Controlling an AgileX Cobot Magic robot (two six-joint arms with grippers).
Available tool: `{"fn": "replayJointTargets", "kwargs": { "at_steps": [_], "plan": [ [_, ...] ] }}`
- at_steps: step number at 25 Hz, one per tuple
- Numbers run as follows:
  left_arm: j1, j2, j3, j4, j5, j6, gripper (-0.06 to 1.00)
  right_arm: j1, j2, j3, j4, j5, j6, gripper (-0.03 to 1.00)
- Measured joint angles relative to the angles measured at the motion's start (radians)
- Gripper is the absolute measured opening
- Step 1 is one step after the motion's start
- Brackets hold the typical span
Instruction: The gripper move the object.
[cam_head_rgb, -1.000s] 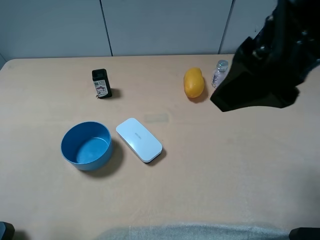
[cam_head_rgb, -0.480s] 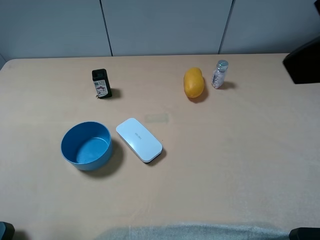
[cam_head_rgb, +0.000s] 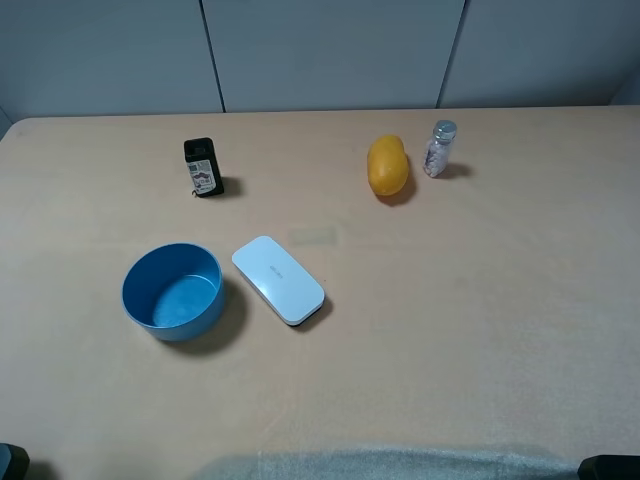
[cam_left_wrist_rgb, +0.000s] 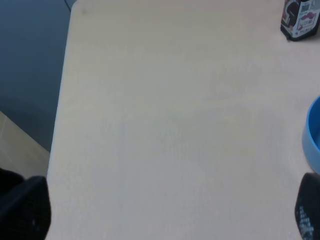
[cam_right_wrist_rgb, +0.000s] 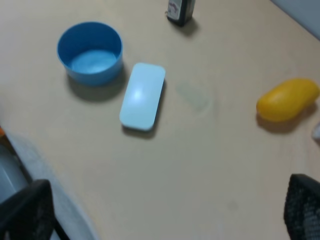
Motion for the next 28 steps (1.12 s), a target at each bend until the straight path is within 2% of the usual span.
{"fn": "replayJointTargets", "kwargs": {
  "at_steps": [7,8,9,12,13,14,16,22,28],
  "plan": [
    [0.000,0.000,0.000,0.000,0.000,0.000,0.98,-0.300,-0.193,0.184,-0.001,-0.001,0.000,0.69],
    [0.000,0.000,0.000,0.000,0.000,0.000,0.98,-0.338,-0.220,0.207,-0.001,-0.006,0.000,0.69],
    [0.000,0.000,0.000,0.000,0.000,0.000,0.98,-0.338,-0.220,0.207,-0.001,-0.006,0.000,0.69],
    [0.000,0.000,0.000,0.000,0.000,0.000,0.98,-0.466,-0.320,0.269,-0.001,-0.015,0.000,0.69],
    [0.000,0.000,0.000,0.000,0.000,0.000,0.98,-0.529,-0.383,0.306,-0.001,-0.033,0.000,0.69],
    [0.000,0.000,0.000,0.000,0.000,0.000,0.98,-0.529,-0.383,0.306,-0.001,-0.033,0.000,0.69],
    [0.000,0.000,0.000,0.000,0.000,0.000,0.98,-0.631,-0.479,0.358,-0.001,-0.060,0.000,0.69],
    [0.000,0.000,0.000,0.000,0.000,0.000,0.98,-0.756,-0.652,0.466,-0.001,-0.119,0.000,0.69],
    [0.000,0.000,0.000,0.000,0.000,0.000,0.98,-0.830,-0.738,0.580,-0.001,-0.136,0.000,0.69]
  ]
}}
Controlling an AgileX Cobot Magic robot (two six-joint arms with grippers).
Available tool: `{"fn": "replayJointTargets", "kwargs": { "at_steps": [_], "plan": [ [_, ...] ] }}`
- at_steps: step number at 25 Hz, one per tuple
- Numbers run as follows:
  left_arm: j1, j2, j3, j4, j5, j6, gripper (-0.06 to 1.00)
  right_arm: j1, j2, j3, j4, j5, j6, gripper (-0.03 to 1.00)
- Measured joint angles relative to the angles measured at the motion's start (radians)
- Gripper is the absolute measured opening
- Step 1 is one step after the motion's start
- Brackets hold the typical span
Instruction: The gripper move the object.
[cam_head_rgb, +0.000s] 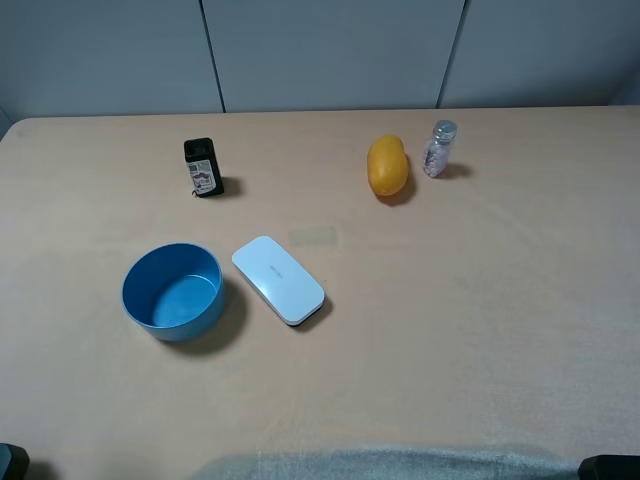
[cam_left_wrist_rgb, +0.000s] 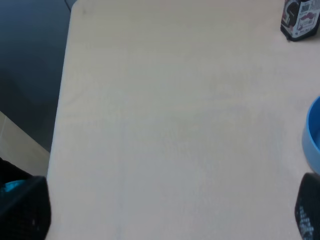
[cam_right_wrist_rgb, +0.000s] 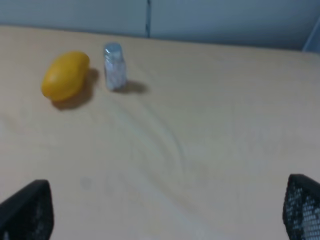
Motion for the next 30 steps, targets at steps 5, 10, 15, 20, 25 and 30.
{"fn": "replayJointTargets", "kwargs": {
  "at_steps": [5,10,15,20,25,30],
  "plan": [
    [0.000,0.000,0.000,0.000,0.000,0.000,0.98,-0.030,0.000,0.036,0.011,-0.051,0.000,0.69],
    [0.000,0.000,0.000,0.000,0.000,0.000,0.98,-0.106,0.000,0.052,0.011,-0.055,0.000,0.69],
    [0.000,0.000,0.000,0.000,0.000,0.000,0.98,-0.126,0.000,0.053,0.011,-0.055,0.000,0.69],
    [0.000,0.000,0.000,0.000,0.000,0.000,0.98,-0.126,0.000,0.053,0.011,-0.055,0.000,0.69],
    [0.000,0.000,0.000,0.000,0.000,0.000,0.98,-0.126,0.000,0.053,0.011,-0.055,0.000,0.69],
    [0.000,0.000,0.000,0.000,0.000,0.000,0.98,-0.126,0.000,0.053,0.011,-0.055,0.000,0.69]
  ]
}}
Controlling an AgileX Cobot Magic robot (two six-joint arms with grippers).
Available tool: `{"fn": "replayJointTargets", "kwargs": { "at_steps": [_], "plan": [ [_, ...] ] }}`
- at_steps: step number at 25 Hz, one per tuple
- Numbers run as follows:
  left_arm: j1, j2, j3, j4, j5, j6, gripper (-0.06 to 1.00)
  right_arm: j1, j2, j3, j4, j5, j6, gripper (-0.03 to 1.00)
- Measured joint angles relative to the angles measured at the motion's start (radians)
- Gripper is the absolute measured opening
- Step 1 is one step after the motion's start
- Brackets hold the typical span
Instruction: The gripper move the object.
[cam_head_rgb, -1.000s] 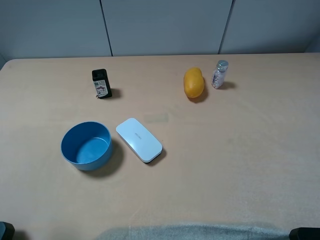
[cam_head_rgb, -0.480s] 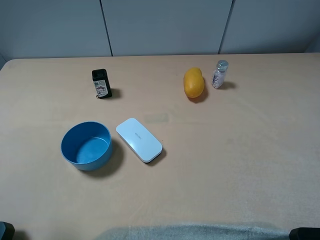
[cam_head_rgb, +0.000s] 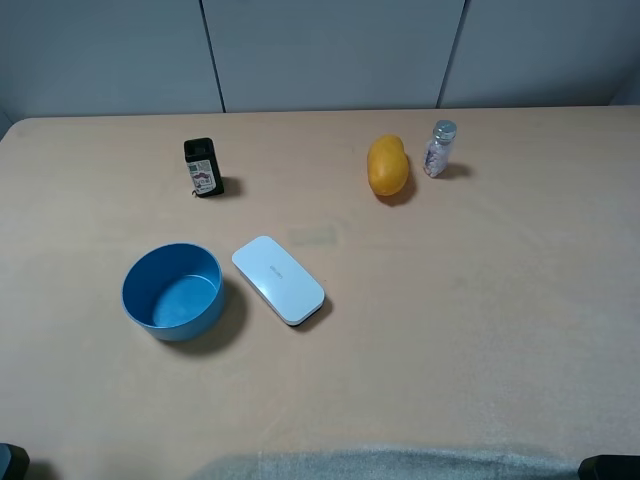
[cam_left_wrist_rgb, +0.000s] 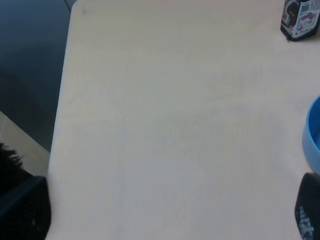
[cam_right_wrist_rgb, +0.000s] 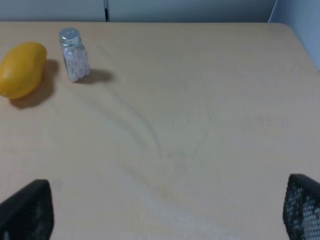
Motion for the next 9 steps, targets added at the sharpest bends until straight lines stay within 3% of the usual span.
{"fn": "replayJointTargets", "kwargs": {
  "at_steps": [9],
  "plan": [
    [0.000,0.000,0.000,0.000,0.000,0.000,0.98,0.000,0.000,0.000,0.000,0.000,0.000,0.69]
  ]
}}
